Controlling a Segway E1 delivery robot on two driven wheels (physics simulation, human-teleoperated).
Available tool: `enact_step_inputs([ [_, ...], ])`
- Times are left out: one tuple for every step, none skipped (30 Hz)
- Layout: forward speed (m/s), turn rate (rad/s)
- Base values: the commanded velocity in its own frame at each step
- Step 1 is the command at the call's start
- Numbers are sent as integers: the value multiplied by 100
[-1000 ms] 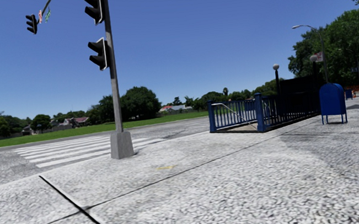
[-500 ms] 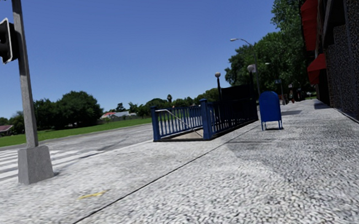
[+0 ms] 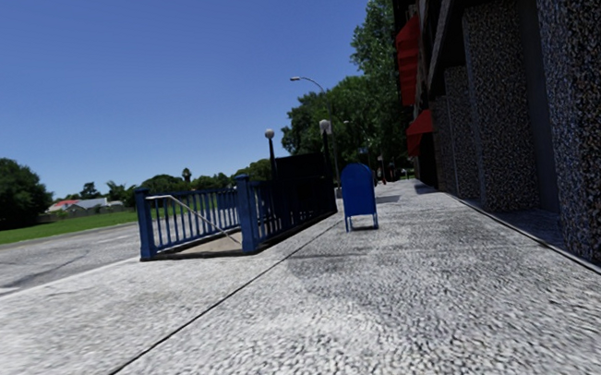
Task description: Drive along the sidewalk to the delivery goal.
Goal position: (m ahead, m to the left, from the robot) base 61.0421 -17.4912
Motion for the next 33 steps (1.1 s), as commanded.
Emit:
enact_step_inputs([
  [149,-57],
  [153,-55],
  [153,-55],
  [154,-54],
  [154,-54],
  [154,-54],
  [154,-54],
  [154,-54],
  [154,-54],
  [154,-54],
  [154,-54],
  [154,-54],
  [154,-54],
  [154,-54],
  [154,-54],
  [154,-54],
  [160,-54],
  [160,-54],
  [169,-41],
  [175,0],
  [175,0],
  [181,0],
  [185,0],
  [188,0],
  [188,0],
  [194,0],
  [196,0],
  [196,0],
  [196,0],
  [196,0],
  [197,0],
  [197,0],
  [197,0],
])
